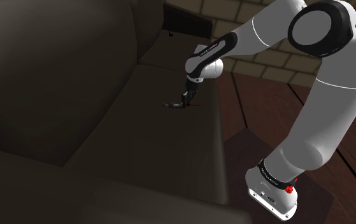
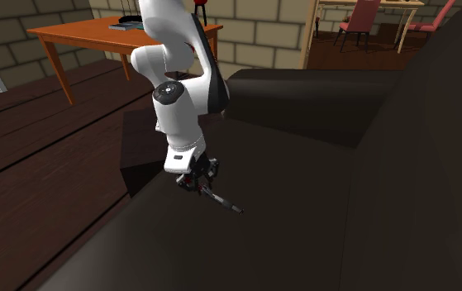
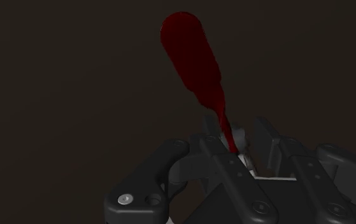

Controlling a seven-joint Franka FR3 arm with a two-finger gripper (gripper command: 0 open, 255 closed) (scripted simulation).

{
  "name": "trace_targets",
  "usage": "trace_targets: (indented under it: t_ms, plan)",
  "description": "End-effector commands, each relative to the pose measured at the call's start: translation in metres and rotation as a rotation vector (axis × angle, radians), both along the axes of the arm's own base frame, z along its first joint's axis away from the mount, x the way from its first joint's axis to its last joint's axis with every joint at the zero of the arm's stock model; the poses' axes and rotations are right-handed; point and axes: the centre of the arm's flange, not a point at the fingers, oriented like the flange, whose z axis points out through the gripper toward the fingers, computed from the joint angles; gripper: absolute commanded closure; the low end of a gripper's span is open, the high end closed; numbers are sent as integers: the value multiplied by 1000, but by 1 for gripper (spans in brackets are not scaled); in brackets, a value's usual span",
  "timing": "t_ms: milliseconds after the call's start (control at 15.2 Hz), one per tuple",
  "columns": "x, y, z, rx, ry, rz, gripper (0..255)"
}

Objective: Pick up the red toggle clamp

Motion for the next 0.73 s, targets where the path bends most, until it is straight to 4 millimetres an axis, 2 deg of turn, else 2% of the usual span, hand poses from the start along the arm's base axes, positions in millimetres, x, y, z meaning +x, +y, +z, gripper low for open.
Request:
trace_targets:
  t_ms: [0, 528, 660]
  plan:
    - [0, 0, 10, 0, 0, 0, 255]
    - [0, 0, 53, 0, 0, 0, 255]
    - [0, 0, 54, 0, 0, 0, 255]
